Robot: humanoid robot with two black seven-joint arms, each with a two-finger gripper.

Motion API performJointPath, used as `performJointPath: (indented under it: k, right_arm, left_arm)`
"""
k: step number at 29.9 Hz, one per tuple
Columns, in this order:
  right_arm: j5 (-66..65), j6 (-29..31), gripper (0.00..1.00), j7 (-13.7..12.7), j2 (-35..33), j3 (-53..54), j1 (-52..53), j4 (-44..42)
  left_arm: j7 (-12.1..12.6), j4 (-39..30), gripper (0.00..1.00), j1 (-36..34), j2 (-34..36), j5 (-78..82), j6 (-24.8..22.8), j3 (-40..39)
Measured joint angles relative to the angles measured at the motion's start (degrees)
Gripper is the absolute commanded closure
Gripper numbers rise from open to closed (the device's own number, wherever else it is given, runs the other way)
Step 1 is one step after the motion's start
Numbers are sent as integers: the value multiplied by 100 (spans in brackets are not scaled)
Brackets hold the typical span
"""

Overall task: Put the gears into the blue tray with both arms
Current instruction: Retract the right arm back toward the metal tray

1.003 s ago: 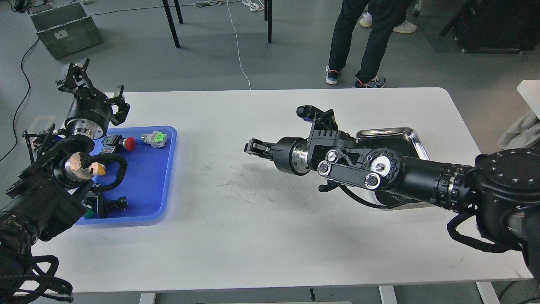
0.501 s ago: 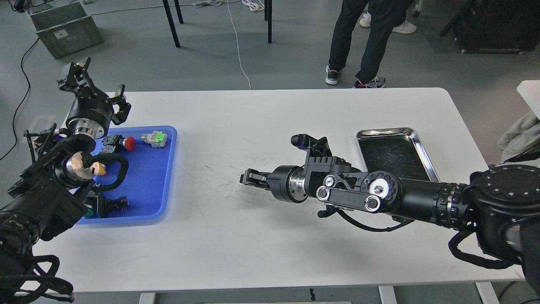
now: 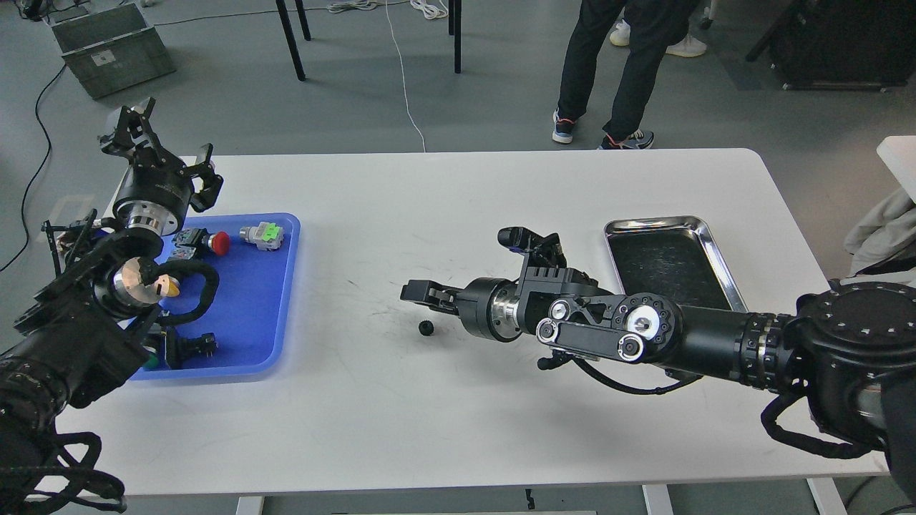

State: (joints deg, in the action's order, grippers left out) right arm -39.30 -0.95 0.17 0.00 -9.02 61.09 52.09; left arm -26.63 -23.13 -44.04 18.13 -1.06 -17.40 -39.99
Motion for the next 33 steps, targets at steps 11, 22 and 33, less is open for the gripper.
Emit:
performJointPath:
  k: [11,22,33]
  right_arm:
    - [22,-116,8,1,0,1151,77,-604]
    - [889,-23,8,-62,0,3437,141,-1184]
    - [3340,1010,8,-109,-2080,4861,-333,-1102]
  left_arm:
    - [48,62,2,-10,94,-90,-3,-109]
    - [51,-1034,2,-128,429,401,151,-7]
    - [64,-4172,2,-8,1202,2644,1329,1074]
